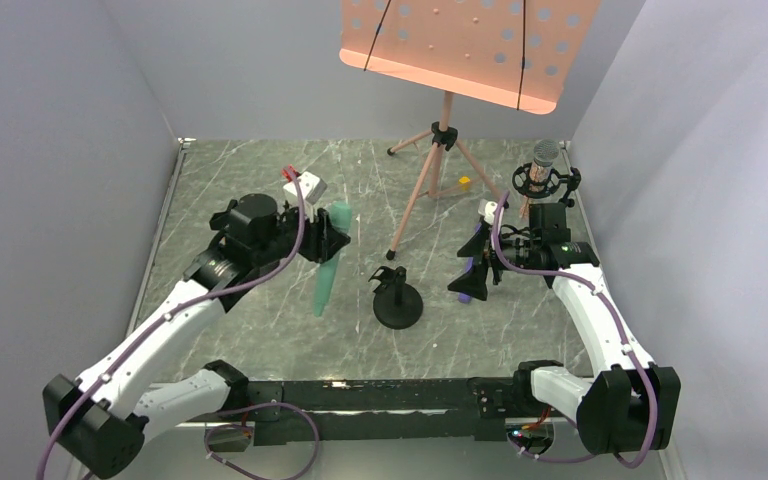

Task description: Attach the microphones to the stand

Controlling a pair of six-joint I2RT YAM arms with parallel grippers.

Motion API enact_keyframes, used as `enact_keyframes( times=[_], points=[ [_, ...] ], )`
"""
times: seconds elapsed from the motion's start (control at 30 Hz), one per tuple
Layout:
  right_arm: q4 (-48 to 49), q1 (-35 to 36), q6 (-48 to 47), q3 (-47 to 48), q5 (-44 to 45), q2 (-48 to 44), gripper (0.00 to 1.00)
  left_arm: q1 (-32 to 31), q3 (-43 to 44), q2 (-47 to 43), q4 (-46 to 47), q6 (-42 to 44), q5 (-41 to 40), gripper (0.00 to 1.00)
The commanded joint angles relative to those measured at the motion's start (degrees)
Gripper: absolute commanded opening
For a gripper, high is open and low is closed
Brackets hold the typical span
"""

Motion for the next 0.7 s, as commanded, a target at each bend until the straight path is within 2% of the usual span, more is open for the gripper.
enact_keyframes(
  times=[0.0,0.07,0.13,0.3,0.67],
  points=[
    [-1.62,-0.04,-3.34,2.26,-3.75,-0.50,1.00,-0.31,-0.59,-5.88,12.81,8.38,21.17,0.00],
    [-1.96,-0.04,-3.66,2.42,-4.04,-0.31,1.00,-0.96,-0.56,-6.01,19.19,8.59,27.86,0.00],
    [-2.69,-0.04,-4.45,2.59,-4.43,-0.22,1.00,-2.42,0.09,-5.08,22.00,9.57,30.10,0.00],
    [-5.39,0.21,-8.55,2.68,-6.96,-0.32,1.00,-6.65,4.38,-0.51,22.71,12.20,30.92,0.00],
    [-8.24,0.84,-12.72,3.06,-9.78,-1.56,1.00,-7.88,7.24,2.58,26.46,9.73,30.45,0.00]
  ],
)
